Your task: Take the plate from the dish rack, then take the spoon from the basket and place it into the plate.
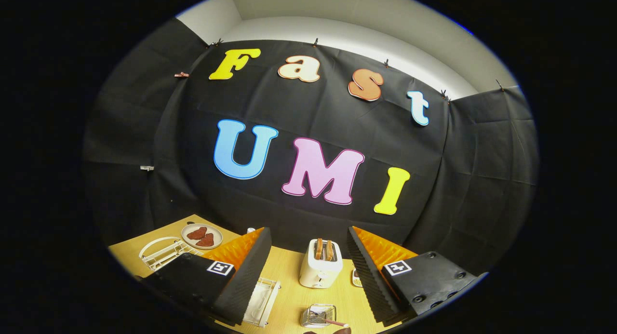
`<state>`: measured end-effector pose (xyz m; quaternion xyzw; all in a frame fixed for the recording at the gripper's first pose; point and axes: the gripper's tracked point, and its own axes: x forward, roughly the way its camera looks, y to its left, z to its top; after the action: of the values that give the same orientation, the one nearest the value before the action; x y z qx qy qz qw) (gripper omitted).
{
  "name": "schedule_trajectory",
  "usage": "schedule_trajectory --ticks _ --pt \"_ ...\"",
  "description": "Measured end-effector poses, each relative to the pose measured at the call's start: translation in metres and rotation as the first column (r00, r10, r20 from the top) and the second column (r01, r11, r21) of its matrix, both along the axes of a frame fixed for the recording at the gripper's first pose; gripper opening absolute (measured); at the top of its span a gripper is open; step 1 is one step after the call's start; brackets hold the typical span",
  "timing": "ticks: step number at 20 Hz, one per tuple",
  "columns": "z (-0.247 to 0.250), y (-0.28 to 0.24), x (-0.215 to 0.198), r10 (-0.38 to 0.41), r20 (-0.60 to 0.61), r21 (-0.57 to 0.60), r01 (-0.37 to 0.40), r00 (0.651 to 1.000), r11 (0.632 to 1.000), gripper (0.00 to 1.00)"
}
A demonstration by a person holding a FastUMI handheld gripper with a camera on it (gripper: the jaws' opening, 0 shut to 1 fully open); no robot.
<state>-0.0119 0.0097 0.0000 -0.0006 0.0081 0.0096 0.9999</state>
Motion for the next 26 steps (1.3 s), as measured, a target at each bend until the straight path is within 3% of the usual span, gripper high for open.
schedule_trajectory --ticks 8,12,17,22,26 --pt "-0.008 0.028 0.011 0.049 -0.049 0.038 -0.047 0.998 0.998 0.98" --pt "-0.039 0.058 0.021 0.116 -0.182 0.079 -0.103 0.976 0.992 0.98" --pt "-0.099 0.105 0.037 0.188 -0.410 0.201 -0.113 0.892 0.973 0.97" --pt "-0.182 0.149 0.048 0.215 -0.620 0.257 -0.064 0.754 0.964 0.97" --pt "-0.240 0.177 0.051 0.183 -0.738 0.259 0.022 0.650 0.966 0.93"
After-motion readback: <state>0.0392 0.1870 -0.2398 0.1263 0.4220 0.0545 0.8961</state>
